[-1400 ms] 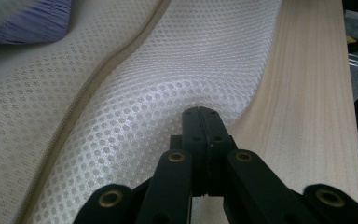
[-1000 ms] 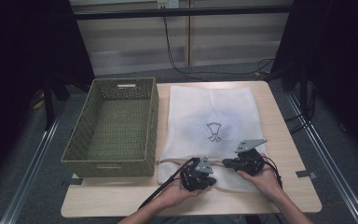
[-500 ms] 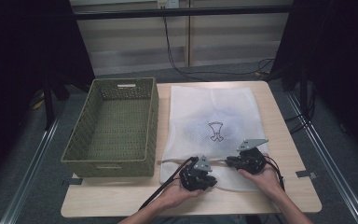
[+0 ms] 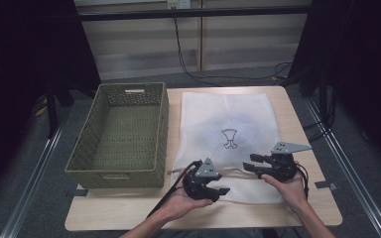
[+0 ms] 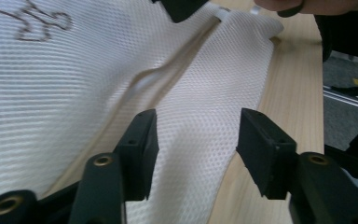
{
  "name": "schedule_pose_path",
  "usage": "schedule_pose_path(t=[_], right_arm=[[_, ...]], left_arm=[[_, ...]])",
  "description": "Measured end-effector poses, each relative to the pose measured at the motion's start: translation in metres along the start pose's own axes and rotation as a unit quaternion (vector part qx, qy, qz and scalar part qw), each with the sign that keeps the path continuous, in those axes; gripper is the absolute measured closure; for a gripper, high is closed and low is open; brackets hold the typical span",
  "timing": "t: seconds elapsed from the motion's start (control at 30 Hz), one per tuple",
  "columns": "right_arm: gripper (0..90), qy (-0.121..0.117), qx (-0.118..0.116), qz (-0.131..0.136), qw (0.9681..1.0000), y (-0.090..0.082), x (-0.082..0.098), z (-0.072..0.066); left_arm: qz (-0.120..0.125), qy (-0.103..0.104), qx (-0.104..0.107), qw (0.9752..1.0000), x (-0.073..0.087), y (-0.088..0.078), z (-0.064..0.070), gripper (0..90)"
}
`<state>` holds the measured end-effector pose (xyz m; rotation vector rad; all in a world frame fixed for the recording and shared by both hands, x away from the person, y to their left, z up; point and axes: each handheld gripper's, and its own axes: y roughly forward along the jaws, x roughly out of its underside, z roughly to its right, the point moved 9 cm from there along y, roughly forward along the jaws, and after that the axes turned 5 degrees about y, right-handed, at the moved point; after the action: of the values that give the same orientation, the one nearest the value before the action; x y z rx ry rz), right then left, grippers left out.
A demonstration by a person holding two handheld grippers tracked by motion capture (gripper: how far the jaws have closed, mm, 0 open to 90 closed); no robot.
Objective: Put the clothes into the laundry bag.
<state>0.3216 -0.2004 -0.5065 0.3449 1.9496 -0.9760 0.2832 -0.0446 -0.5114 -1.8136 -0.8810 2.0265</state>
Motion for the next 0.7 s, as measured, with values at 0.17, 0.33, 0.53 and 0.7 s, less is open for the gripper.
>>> schedule_pose_path(t=[0.17, 0.33, 0.53, 0.7], right_arm=[[42.6, -0.004, 0.021, 0.018, 0.9996, -0.009, -0.008, 0.000], [35.9, 0.006, 0.020, 0.048, 0.9986, -0.025, -0.017, -0.004], [32.0, 0.020, 0.029, 0.064, 0.9973, -0.047, -0.010, -0.003], [34.4, 0.031, 0.030, 0.071, 0.9965, -0.064, -0.004, -0.001]], left_arm=[[0.011, 0.000, -0.035, 0.9993, -0.004, -0.026, -0.012, 37.2], [0.056, -0.022, -0.051, 0.9969, -0.018, -0.058, -0.017, 23.8], [0.084, -0.033, -0.074, 0.9931, -0.011, -0.096, -0.029, 22.9], [0.093, -0.058, -0.114, 0.9874, 0.006, -0.123, -0.043, 21.7]])
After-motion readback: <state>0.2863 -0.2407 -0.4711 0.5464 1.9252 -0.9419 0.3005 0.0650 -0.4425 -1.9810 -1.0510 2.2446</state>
